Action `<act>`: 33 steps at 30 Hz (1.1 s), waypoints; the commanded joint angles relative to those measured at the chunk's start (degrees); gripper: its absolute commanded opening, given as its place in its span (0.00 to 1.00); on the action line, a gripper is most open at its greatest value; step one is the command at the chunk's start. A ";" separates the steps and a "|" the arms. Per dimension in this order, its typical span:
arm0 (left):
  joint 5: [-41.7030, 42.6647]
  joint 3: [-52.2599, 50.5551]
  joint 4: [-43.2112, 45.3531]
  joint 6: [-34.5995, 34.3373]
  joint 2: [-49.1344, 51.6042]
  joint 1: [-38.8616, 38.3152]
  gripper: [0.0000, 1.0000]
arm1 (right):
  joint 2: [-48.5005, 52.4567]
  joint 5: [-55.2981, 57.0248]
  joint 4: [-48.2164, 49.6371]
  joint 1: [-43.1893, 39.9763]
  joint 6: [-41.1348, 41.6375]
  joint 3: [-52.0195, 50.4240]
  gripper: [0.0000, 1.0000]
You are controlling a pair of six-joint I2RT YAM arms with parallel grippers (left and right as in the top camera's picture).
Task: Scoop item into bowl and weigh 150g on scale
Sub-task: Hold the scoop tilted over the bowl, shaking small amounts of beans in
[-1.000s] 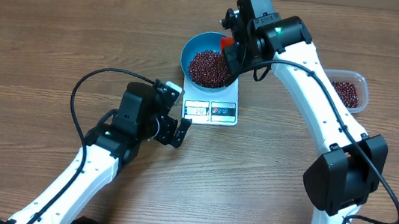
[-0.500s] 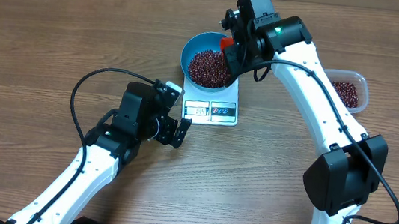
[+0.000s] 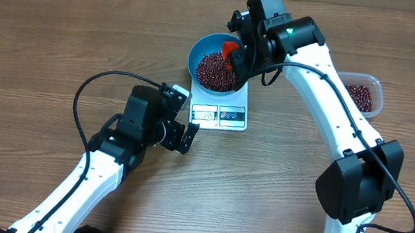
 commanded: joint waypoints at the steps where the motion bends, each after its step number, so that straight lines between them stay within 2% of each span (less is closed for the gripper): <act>1: -0.33 -0.22 0.24 -0.57 0.37 -0.09 0.99 | -2.64 -3.08 0.00 -1.44 -0.22 1.79 0.04; 9: -0.33 -0.22 0.24 -0.57 0.37 -0.11 1.00 | -2.64 -4.85 -0.07 -2.56 -0.22 1.79 0.04; 24: -0.33 -0.22 0.24 -0.57 0.37 -0.09 1.00 | -2.64 7.74 -0.04 1.62 -0.24 1.79 0.04; 29: -0.33 -0.22 0.24 -0.57 0.37 -0.11 1.00 | -2.64 7.28 -0.04 1.64 -0.24 1.79 0.04; 33: -0.33 -0.22 0.24 -0.57 0.37 -0.09 1.00 | -2.64 1.33 -0.09 0.52 -0.68 1.79 0.04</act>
